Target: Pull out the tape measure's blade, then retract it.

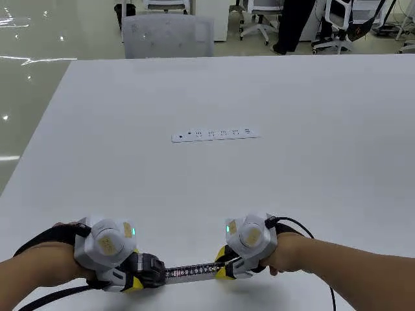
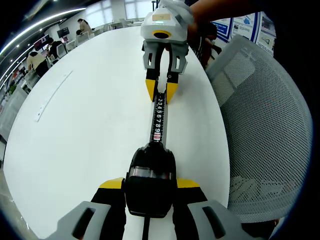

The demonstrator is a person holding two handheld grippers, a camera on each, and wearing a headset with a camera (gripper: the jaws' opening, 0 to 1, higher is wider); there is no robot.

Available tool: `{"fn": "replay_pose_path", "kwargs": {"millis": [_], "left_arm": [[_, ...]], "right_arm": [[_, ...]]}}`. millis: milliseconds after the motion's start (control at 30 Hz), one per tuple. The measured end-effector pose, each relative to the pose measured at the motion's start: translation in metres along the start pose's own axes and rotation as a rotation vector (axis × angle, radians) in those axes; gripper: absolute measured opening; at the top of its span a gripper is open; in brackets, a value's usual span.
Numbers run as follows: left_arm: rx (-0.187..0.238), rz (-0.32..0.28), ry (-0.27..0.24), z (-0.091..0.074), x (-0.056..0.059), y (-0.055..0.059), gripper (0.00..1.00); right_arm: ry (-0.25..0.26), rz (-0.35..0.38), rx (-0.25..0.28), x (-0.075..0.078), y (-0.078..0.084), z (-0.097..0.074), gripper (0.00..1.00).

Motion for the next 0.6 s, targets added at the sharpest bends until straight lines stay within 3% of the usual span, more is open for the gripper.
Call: {"fn": "replay_pose_path", "kwargs": {"millis": [600], "left_arm": [[0.001,-0.004,-0.004,-0.0003,0.0003,0.0005,0.32]], "right_arm": [[0.005,0.006,0.001,0.0010,0.0084,-0.0066,0.13]]}}
Point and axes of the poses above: the centre of the closed fingertips' face, and the gripper's own axes: z roughly forward along the fingers, x roughly to its right, y roughly out of its underside, the point moved 5 cm from there along -z, roughly backward along the fingers, and after that the axes turned 2 degrees about x, right-handed, at the moved point
